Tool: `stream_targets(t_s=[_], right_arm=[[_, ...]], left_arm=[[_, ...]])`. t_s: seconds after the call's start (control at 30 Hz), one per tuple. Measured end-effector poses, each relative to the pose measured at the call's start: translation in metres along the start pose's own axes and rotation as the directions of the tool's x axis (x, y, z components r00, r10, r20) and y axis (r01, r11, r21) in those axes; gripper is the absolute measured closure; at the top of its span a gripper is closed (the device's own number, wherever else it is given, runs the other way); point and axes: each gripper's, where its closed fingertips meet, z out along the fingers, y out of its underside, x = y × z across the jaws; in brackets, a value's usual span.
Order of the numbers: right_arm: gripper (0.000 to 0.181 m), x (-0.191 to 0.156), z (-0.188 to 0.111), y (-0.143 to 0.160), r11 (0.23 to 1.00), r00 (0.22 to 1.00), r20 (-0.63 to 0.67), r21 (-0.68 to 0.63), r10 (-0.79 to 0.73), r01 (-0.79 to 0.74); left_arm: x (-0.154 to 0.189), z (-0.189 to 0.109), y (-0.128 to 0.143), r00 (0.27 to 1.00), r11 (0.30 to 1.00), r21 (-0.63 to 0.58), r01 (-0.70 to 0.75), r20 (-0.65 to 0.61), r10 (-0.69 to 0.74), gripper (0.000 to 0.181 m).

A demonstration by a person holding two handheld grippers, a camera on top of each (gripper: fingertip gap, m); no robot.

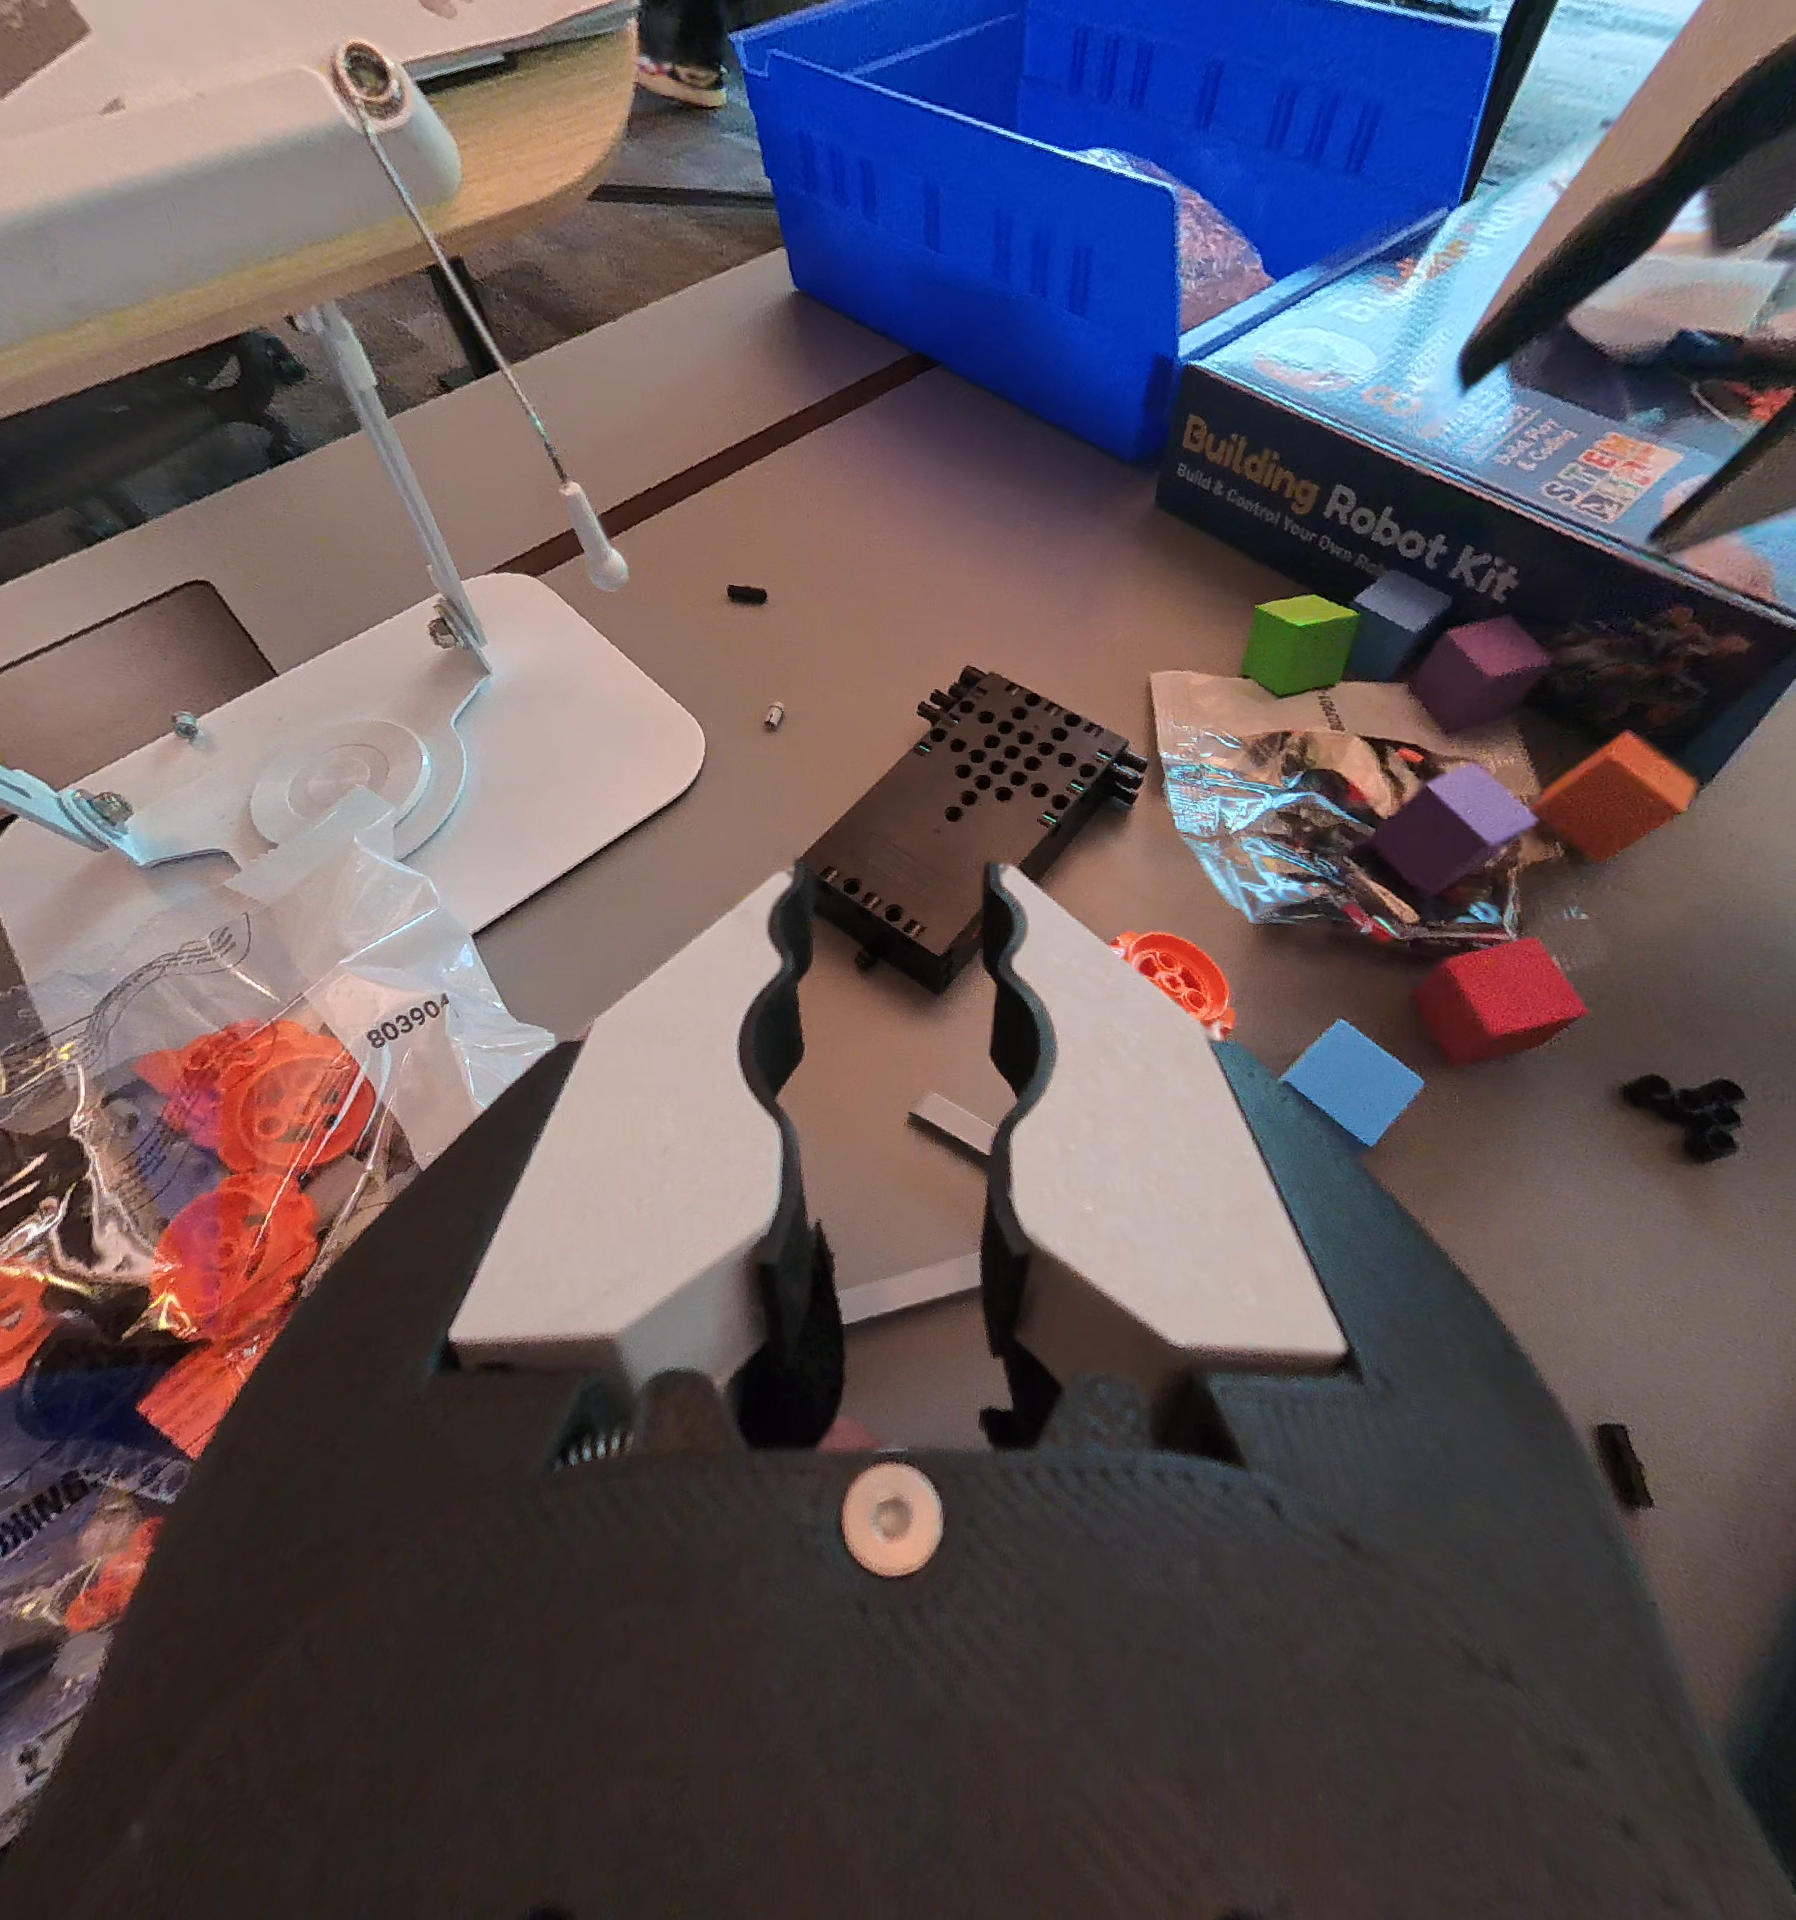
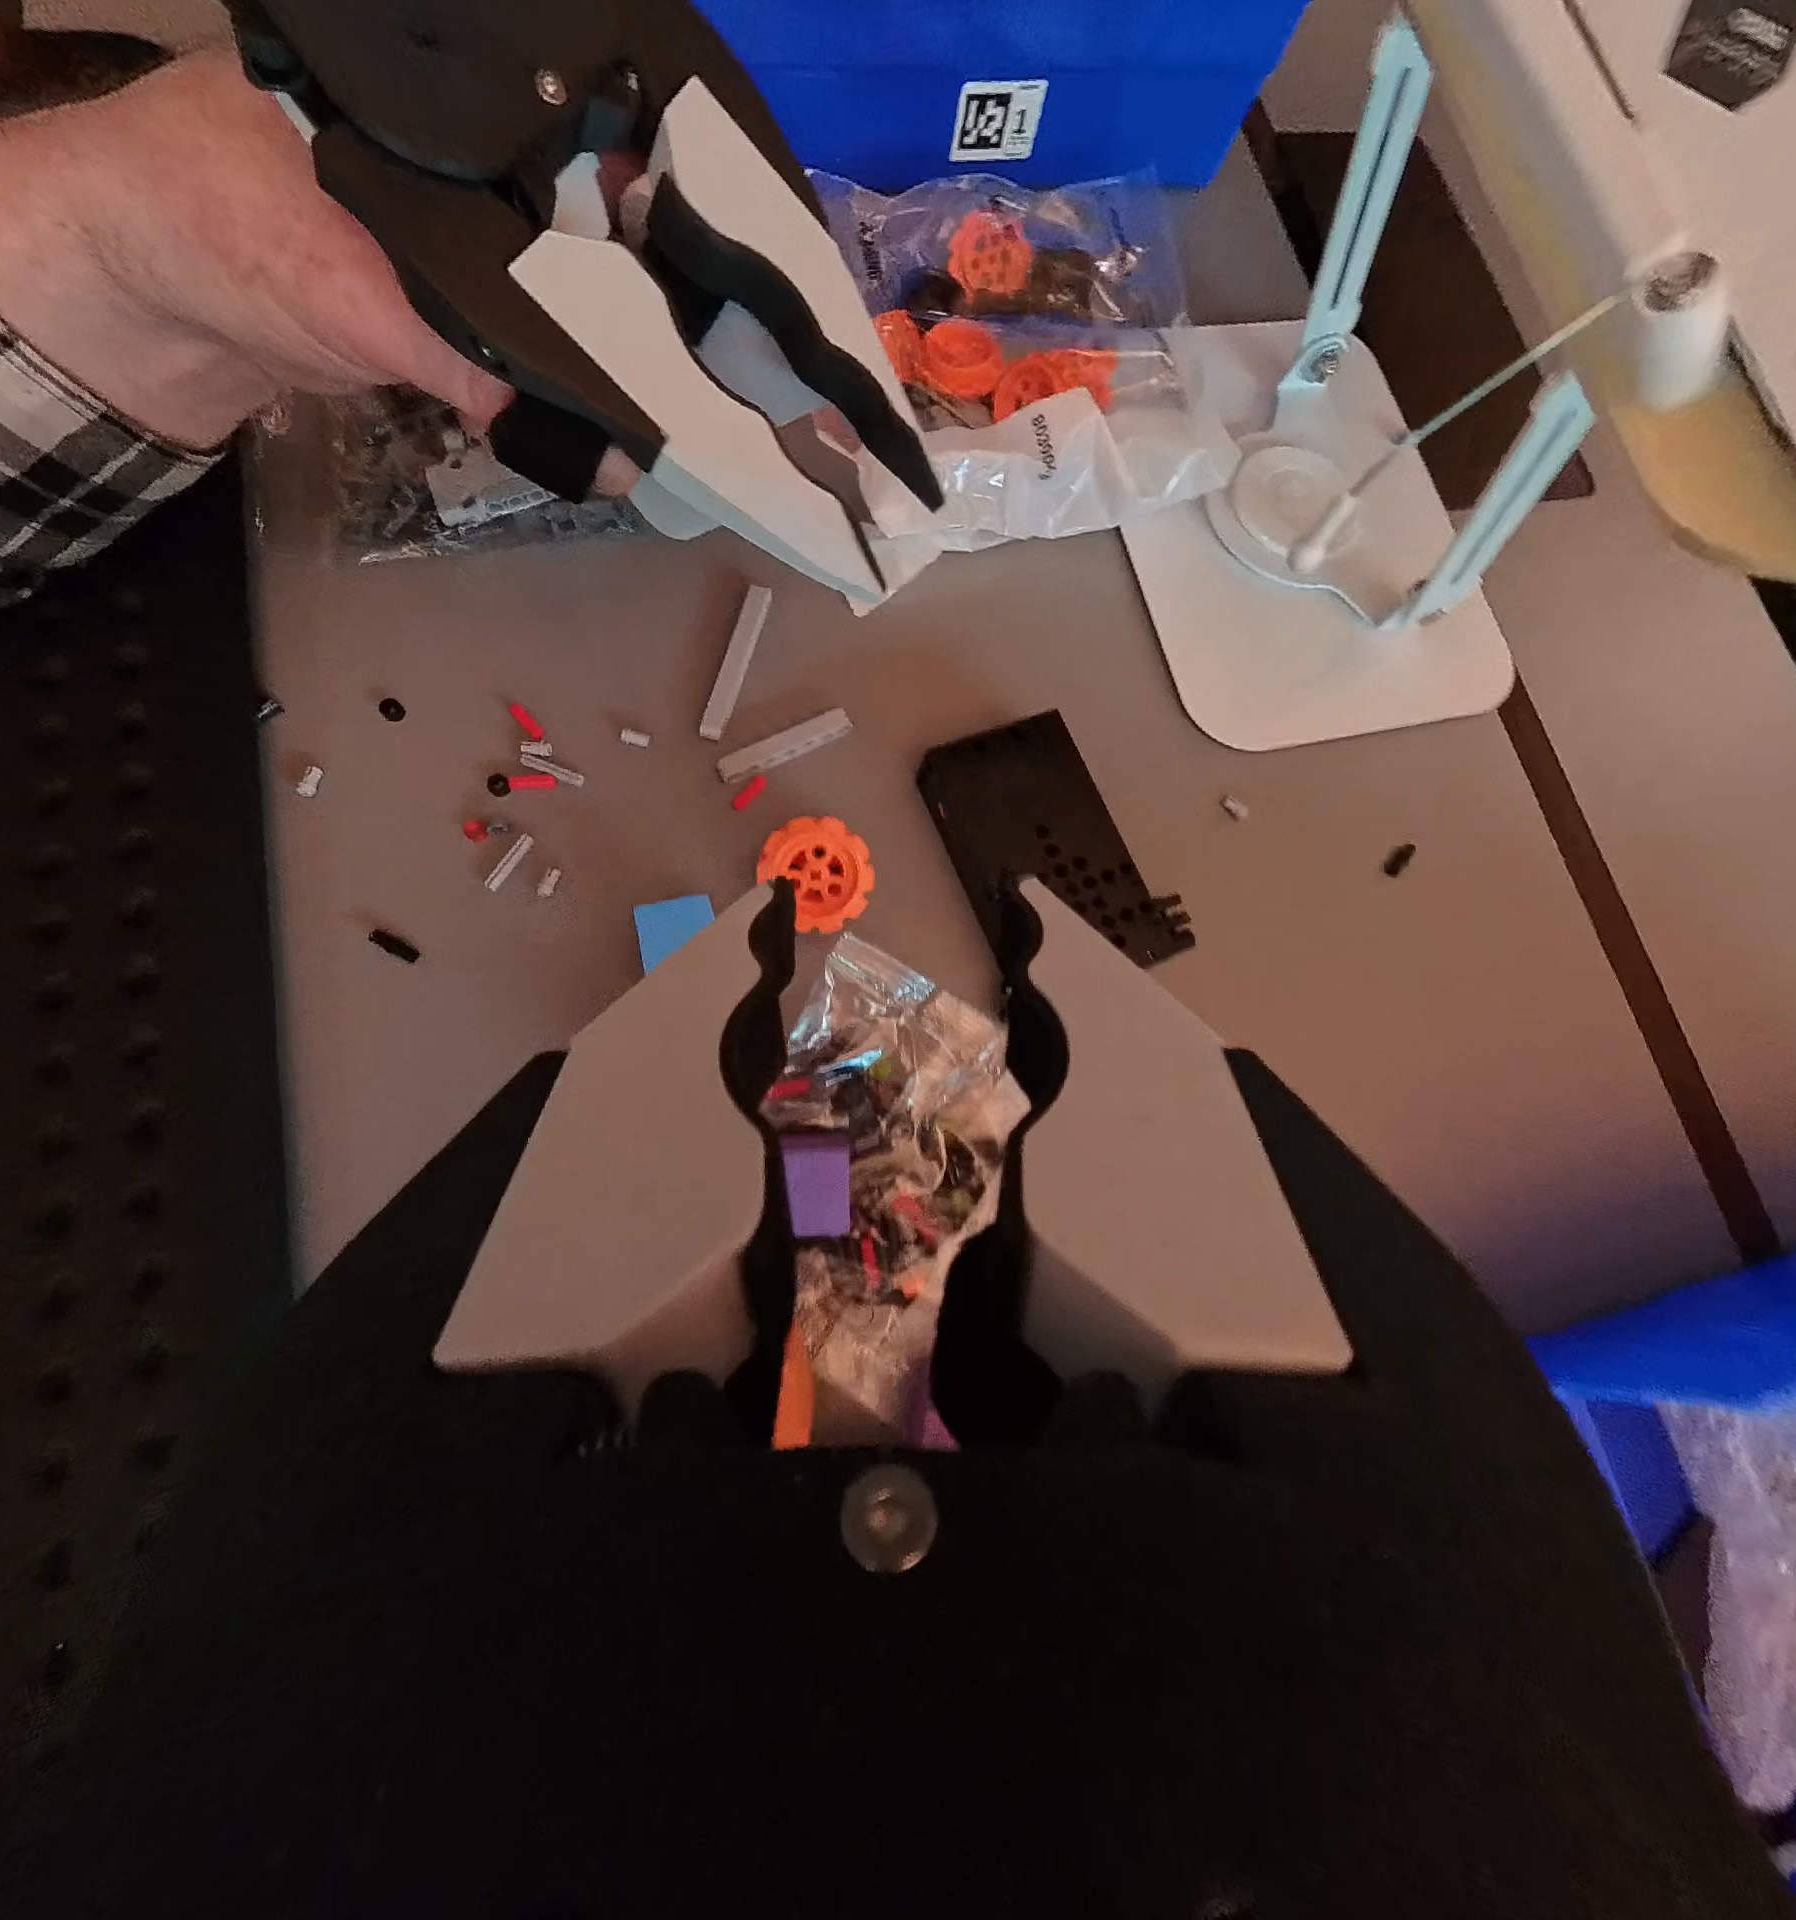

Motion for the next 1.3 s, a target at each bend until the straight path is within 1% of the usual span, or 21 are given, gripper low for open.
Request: stream_targets(t_s=[0.07,0.13,0.2,0.27,0.33,0.43,0.6,0.67,0.8,0.9,1.03,1.2,1.3], right_arm=[[0.143,0.002,-0.014,0.008,1.0,1.0,-0.017,0.023,0.018,-0.018],[0.141,0.002,-0.022,0.021,0.999,0.999,-0.019,0.017,0.045,-0.045],[0.141,-0.001,-0.022,0.035,0.998,0.998,-0.013,-0.005,0.06,-0.06],[0.139,-0.008,-0.016,0.049,0.997,0.998,0.013,-0.047,0.061,-0.061],[0.139,-0.015,-0.005,0.058,0.995,0.998,0.037,-0.08,0.057,-0.054],[0.139,-0.027,0.021,0.058,0.994,0.997,0.067,-0.11,0.031,-0.023],[0.135,-0.034,0.073,0.051,0.987,0.997,0.079,-0.16,-0.002,0.015],[0.133,-0.033,0.091,0.055,0.977,0.996,0.081,-0.209,-0.019,0.036],[0.14,-0.031,0.113,0.065,0.964,0.994,0.107,-0.265,0.002,0.026],[0.149,-0.031,0.117,0.066,0.965,0.991,0.133,-0.263,0.024,0.012],[0.157,-0.027,0.113,0.064,0.968,0.99,0.139,-0.25,0.028,0.007],[0.157,-0.033,0.112,0.059,0.968,0.984,0.179,-0.244,-0.011,0.055],[0.153,-0.039,0.109,0.059,0.965,0.977,0.212,-0.247,-0.036,0.089]], left_arm=[[0.005,0.0,0.002,1.0,1.0,-0.015,-0.026,-0.018,0.025,0.15],[0.016,0.001,0.008,0.996,0.997,-0.051,-0.053,-0.073,0.05,0.149],[0.025,0.005,0.015,0.991,0.993,-0.089,-0.083,-0.111,0.073,0.149],[0.033,0.011,0.025,0.985,0.981,-0.144,-0.128,-0.132,0.109,0.148],[0.039,0.016,0.035,0.979,0.966,-0.197,-0.166,-0.152,0.137,0.149],[0.044,0.019,0.047,0.973,0.948,-0.252,-0.194,-0.176,0.152,0.152],[0.043,0.021,0.06,0.972,0.94,-0.29,-0.181,-0.199,0.125,0.152],[0.044,0.022,0.064,0.971,0.935,-0.303,-0.182,-0.208,0.122,0.152],[0.045,0.025,0.07,0.969,0.929,-0.322,-0.184,-0.217,0.117,0.153],[0.046,0.026,0.073,0.968,0.925,-0.33,-0.186,-0.224,0.114,0.154],[0.046,0.026,0.078,0.968,0.918,-0.35,-0.187,-0.224,0.112,0.154],[0.049,0.022,0.081,0.963,0.913,-0.358,-0.195,-0.244,0.11,0.152],[0.051,0.02,0.082,0.959,0.909,-0.362,-0.207,-0.259,0.115,0.151]])
